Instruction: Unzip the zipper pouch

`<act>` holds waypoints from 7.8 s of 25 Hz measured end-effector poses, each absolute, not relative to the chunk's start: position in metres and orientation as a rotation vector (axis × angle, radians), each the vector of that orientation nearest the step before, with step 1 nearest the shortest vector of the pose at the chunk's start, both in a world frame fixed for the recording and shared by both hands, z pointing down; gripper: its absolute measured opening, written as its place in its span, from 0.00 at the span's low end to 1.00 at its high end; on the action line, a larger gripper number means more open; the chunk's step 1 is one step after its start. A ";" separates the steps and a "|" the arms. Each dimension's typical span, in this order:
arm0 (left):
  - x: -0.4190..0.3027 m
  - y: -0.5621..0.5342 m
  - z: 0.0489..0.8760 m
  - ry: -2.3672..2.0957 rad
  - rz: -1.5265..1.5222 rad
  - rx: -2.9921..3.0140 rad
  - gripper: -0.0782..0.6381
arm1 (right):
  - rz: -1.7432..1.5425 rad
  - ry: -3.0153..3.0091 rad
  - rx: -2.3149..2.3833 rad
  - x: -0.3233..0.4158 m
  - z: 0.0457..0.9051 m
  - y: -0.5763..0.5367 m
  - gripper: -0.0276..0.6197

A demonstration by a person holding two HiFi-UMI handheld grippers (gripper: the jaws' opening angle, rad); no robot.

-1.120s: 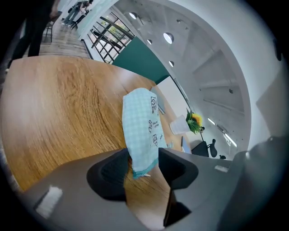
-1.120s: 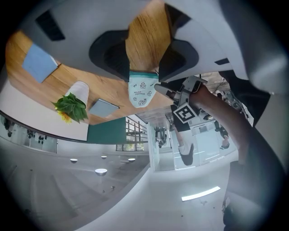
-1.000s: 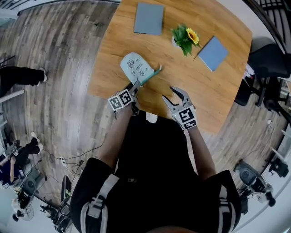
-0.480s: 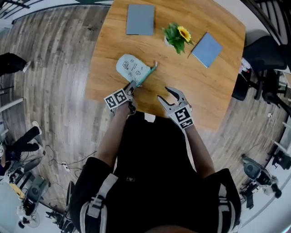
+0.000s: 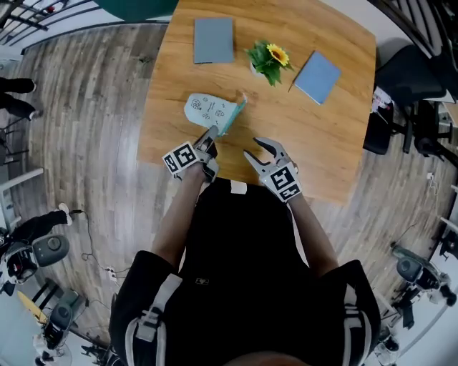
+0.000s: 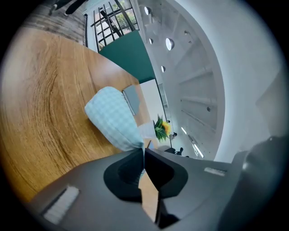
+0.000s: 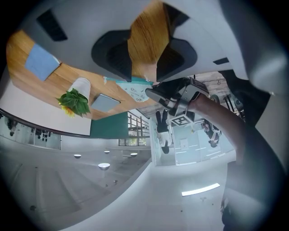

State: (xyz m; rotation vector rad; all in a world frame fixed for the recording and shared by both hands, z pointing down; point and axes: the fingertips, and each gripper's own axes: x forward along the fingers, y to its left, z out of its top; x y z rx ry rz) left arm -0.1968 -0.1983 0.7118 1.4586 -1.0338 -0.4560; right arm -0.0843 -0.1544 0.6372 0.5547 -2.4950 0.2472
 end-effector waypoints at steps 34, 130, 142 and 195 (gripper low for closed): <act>-0.226 -0.125 0.535 -0.880 -0.723 1.655 0.12 | 0.006 -2.693 0.481 -0.165 0.573 -0.091 0.20; -0.204 -0.122 0.538 -0.840 -0.683 1.630 0.12 | 0.023 -2.717 0.731 -0.154 0.549 -0.118 0.06; -0.205 -0.122 0.539 -0.835 -0.691 1.623 0.12 | 0.019 -2.709 0.738 -0.156 0.552 -0.122 0.06; -0.198 -0.122 0.538 -0.809 -0.654 1.653 0.11 | 0.103 -2.691 0.893 -0.148 0.552 -0.144 0.06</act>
